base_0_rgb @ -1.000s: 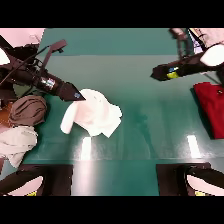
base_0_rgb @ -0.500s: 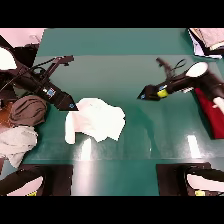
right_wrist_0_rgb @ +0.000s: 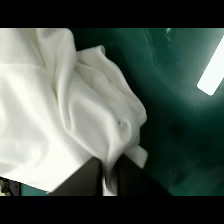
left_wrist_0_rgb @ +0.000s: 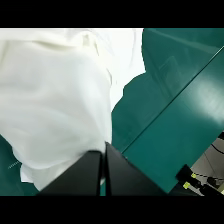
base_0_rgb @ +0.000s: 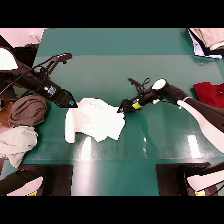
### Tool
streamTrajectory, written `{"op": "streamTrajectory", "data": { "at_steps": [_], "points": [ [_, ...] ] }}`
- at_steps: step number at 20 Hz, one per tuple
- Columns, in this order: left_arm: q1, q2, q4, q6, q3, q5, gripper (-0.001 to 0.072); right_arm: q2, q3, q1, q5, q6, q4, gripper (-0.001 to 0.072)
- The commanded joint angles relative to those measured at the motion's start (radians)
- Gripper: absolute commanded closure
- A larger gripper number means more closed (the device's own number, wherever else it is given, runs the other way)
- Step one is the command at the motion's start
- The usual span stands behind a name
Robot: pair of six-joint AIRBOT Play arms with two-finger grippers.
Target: Fold the shirts.
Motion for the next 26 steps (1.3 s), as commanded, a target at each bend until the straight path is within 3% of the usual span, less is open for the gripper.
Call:
{"op": "streamTrajectory", "data": {
  "at_steps": [1, 5, 11, 17, 22, 24, 26],
  "points": [
    [0.000, 0.001, 0.003, -0.001, 0.000, 0.009, 0.0686, -0.026, 0.078, 0.039, -0.019, -0.013, -0.055, 0.0692],
    [0.034, 0.001, 0.053, 0.002, 0.119, 0.020, 0.0686, 0.137, 0.192, -0.027, 0.050, -0.010, -0.213, 0.0694],
    [0.174, 0.001, 0.052, -0.002, 0.432, 0.175, 0.0686, 0.551, 0.312, -0.205, 0.227, 0.123, -0.362, 0.0694],
    [0.179, -0.091, 0.068, -0.003, 0.433, 0.181, 0.0686, 0.820, 0.132, -0.134, 0.243, 0.254, -0.362, 0.0694],
    [0.179, -0.241, 0.066, -0.069, 0.434, 0.185, 0.0666, 0.863, -0.079, -0.040, 0.129, 0.291, -0.361, 0.0694],
    [0.179, -0.274, 0.069, -0.093, 0.434, 0.200, 0.0133, 0.861, -0.154, -0.014, 0.040, 0.296, -0.360, 0.0694],
    [0.179, -0.281, 0.072, -0.104, 0.435, 0.216, 0.0085, 0.850, -0.199, -0.008, -0.023, 0.306, -0.360, 0.0694]
  ]
}}
